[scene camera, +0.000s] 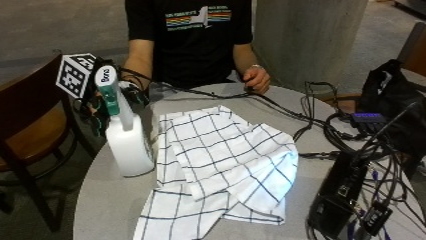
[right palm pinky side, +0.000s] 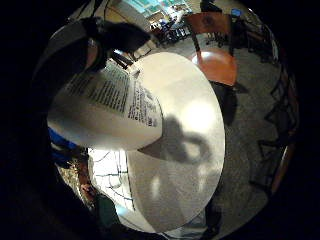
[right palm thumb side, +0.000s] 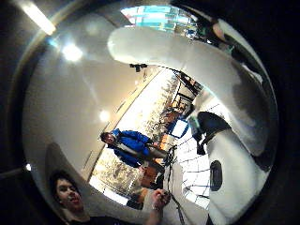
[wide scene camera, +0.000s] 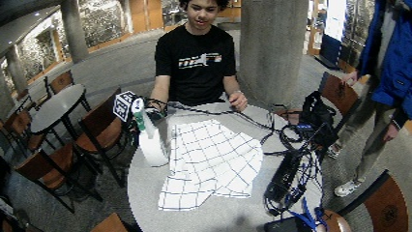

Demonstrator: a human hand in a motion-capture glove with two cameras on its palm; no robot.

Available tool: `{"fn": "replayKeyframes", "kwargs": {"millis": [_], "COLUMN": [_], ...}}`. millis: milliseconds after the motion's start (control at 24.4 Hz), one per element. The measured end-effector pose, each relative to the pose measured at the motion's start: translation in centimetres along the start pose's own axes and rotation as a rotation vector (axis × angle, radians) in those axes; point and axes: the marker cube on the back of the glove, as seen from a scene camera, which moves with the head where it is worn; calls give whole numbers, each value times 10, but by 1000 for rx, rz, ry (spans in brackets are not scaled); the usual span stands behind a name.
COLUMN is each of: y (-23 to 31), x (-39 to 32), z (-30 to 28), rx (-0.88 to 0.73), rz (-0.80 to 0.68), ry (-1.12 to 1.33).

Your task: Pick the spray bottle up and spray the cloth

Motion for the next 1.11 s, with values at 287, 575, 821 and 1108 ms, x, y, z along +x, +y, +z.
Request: {"fn": "replayKeyframes", "kwargs": {"millis": [287, 575, 821, 1108], "y": [13, 7, -19, -29], "x": [-9, -23, -40, -34], "z": [-24, -25, -6, 11], "rx": [188, 225, 228, 86], "rz": [-44, -81, -69, -45], "ry": [35, 24, 3, 29]}}
